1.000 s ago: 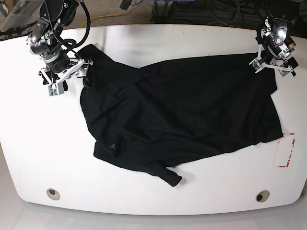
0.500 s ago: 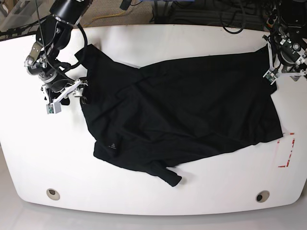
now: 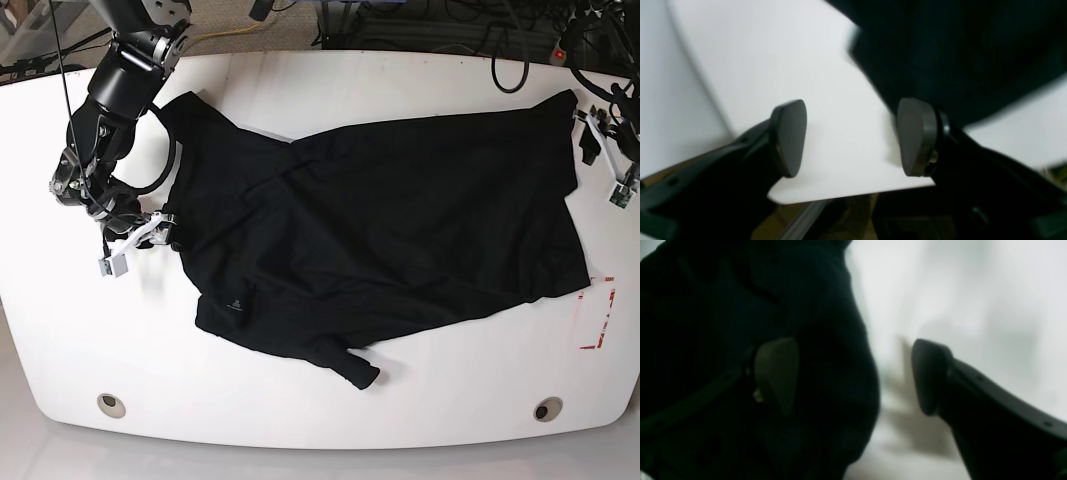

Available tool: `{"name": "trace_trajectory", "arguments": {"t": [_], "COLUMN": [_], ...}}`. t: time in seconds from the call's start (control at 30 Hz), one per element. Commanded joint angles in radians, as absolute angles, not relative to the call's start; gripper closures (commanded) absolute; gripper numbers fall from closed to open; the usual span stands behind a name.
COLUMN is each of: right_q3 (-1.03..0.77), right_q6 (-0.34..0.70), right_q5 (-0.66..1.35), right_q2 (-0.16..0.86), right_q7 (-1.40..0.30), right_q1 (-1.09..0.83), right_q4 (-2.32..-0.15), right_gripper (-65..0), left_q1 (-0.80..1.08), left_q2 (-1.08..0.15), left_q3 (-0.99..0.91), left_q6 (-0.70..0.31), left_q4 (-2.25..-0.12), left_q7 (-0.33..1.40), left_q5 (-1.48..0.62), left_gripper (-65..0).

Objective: Fold the T-shirt properly
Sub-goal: 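Release the shirt and move both grippers to new edge points, then grasp the shirt edge with both grippers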

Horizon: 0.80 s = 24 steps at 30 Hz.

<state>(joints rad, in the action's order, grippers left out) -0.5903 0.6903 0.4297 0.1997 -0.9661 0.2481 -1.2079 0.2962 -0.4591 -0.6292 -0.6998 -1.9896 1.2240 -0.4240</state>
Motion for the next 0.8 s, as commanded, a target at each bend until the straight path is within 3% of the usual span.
{"name": "trace_trajectory", "arguments": {"t": [0.0, 0.4, 0.63, 0.7, 0.77], "right_q3": [-0.595, -0.595, -0.595, -0.595, -0.595], "right_q6": [0.698, 0.698, 0.698, 0.698, 0.698], "right_q5": [0.446, 0.450, 0.450, 0.446, 0.446], "right_q2": [0.214, 0.182, 0.151, 0.150, 0.150], "right_q7": [-0.954, -0.957, -0.977, -0.974, -0.974], "right_q1": [0.283, 0.306, 0.305, 0.305, 0.305], "right_q4": [-1.182, -1.092, -1.093, -1.093, -1.092], "right_gripper": [-50.9, -50.3, -49.8, -45.7, -36.9], "left_q1": [0.283, 0.188, 0.122, 0.111, 0.099], "left_q2": [-0.467, -0.352, -0.283, -0.274, -0.269], "left_q3": [-0.662, -0.809, -0.911, -0.926, -0.941], "left_q6": [-0.698, -0.698, -0.698, -0.698, -0.698], "left_q4": [-1.988, -1.965, -1.802, -1.753, -1.693], "left_q7": [1.219, 1.300, 1.300, 1.296, 1.294], "left_q5": [-0.418, -0.412, -0.412, -0.412, -0.412], "left_gripper": [-39.6, -39.7, -39.7, -39.7, -39.7]}}
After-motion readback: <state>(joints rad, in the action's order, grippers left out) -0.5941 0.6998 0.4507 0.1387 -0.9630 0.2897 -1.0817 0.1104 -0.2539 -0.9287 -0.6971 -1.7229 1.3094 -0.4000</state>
